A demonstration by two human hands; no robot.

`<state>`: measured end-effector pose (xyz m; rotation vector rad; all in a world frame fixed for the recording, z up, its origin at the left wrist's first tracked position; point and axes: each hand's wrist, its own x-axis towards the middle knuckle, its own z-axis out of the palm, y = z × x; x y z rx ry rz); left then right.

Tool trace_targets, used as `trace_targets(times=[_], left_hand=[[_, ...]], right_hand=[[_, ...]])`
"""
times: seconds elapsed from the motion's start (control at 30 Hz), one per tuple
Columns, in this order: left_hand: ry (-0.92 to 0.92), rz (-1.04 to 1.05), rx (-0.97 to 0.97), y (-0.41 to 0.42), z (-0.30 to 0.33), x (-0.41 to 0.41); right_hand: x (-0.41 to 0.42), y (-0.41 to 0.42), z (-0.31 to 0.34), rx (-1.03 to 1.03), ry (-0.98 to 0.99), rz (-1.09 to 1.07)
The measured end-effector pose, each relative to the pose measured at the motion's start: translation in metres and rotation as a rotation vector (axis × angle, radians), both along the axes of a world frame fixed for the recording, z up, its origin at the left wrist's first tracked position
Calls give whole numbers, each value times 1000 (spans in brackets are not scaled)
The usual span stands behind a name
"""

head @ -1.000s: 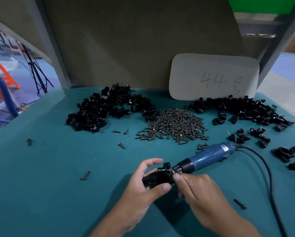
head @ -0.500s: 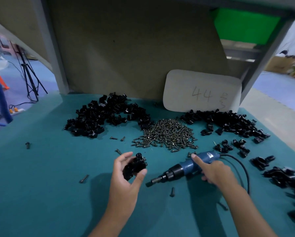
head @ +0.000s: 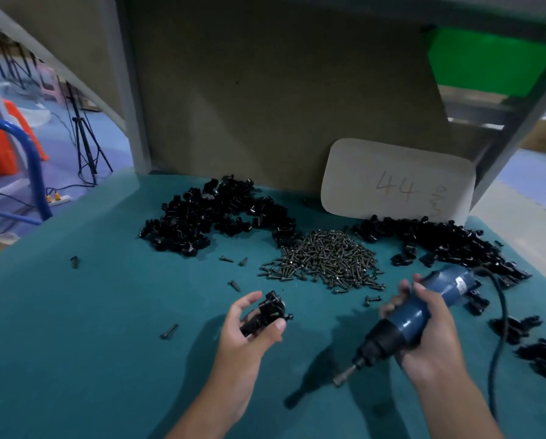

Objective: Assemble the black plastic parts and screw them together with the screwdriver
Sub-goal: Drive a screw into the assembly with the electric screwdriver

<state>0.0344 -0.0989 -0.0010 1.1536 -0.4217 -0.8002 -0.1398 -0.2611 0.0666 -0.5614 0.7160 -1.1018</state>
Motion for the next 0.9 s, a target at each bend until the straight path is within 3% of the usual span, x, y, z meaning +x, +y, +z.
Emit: trace_targets(times=[0.07,0.27,0.5,0.9], left_hand=[[16,-44,13,-1,-1,-3],[24,-92,33,-1,-1,-13],[13,-169,37,0,2,-19],[65,-262,22,3,6,-21]], right_hand=[[3,1,6,-35,-170,3],[9,-1,12,-19,-338,-116],[7,0,9,-58,-308,-285],[10,17,9,-240,-208,-317]])
